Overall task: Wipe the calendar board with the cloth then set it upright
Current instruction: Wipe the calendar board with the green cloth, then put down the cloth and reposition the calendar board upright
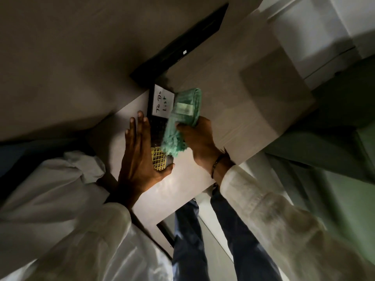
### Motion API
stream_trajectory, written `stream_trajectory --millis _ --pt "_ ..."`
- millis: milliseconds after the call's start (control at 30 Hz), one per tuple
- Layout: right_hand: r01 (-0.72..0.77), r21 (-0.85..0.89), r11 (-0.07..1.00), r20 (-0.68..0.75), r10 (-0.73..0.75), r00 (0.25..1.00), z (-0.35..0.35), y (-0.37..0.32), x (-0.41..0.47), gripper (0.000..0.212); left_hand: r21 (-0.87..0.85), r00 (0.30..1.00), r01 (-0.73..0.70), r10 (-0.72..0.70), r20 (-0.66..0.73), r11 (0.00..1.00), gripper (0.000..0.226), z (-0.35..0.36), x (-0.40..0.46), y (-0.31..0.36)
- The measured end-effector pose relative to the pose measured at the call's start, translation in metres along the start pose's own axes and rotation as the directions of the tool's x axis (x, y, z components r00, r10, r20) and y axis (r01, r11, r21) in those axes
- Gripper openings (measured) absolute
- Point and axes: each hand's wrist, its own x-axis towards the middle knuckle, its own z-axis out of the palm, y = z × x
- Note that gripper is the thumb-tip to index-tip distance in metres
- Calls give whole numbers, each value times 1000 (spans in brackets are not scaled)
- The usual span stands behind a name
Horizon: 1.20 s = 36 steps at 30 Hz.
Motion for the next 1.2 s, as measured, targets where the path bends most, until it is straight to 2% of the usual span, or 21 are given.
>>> stream_trajectory --millis 67,100,167,233,267,300,367,433,500,633,733,800,867,900,967,1000,1033,1067,1100,1133,1200 --pt "133 -191 972 -109 -156 982 -29 -15 12 22 3 1000 -9 9 7 1000 145 -2 2 3" --pt "220 -330 918 -141 -279 950 -45 -21 19 26 10 1000 -14 13 11 1000 145 -3 1 3" --pt "361 -575 734 -131 -518 845 -73 -33 33 40 24 999 -26 26 19 999 146 -3 2 3" --pt "391 -721 572 -95 -641 762 -93 -38 49 61 42 999 -43 42 32 998 148 -4 4 3" --pt "360 -775 519 -52 -620 783 -98 -37 57 69 53 998 -54 52 38 997 147 -4 4 2" --pt "313 -830 463 27 -527 850 -100 -35 63 74 66 997 -66 63 40 996 147 -5 4 1" --pt "247 -925 290 196 -195 961 -96 -27 73 82 88 996 -88 85 38 992 145 -6 3 -4" --pt "246 -952 184 254 18 967 -90 -18 76 100 98 994 -102 99 39 990 147 -9 1 -6" --pt "238 -948 210 247 16 969 -84 -18 74 104 90 995 -95 92 39 991 145 -12 -1 -5" --pt "321 -899 297 294 -132 947 -73 -39 63 87 30 997 20 -22 72 999 136 -18 -9 5" --pt "408 -755 513 373 -176 911 -45 -60 49 69 -148 963 263 -269 -23 953 123 -26 -31 15" --pt "400 -651 645 375 -185 908 -21 -72 41 58 -360 863 471 -505 0 805 113 -29 -46 25" --pt "345 -593 727 372 -132 919 0 -82 40 54 -537 705 633 -702 101 558 105 -27 -57 38" --pt "324 -591 739 378 -101 920 10 -86 41 52 -626 600 680 -781 174 382 102 -26 -59 44" --pt "317 -643 697 389 -60 919 26 -90 47 50 -772 357 630 -852 382 -83 93 -26 -54 55" --pt "325 -686 651 399 -37 916 32 -91 50 52 -770 245 556 -824 511 -312 89 -28 -50 60" --pt "334 -725 602 411 -10 912 36 -91 51 56 -724 175 483 -756 631 -492 87 -32 -47 64" --pt "337 -755 563 418 17 908 39 -91 53 61 -665 157 432 -676 720 -609 90 -35 -44 67" --pt "333 -773 540 418 38 908 40 -91 54 63 -616 171 399 -605 778 -679 93 -36 -42 70" --pt "329 -785 525 412 46 910 40 -90 54 64 -586 202 375 -554 808 -718 95 -38 -41 71" --pt "330 -797 506 406 45 913 36 -91 54 60 -582 267 386 -517 813 -716 93 -44 -36 72"
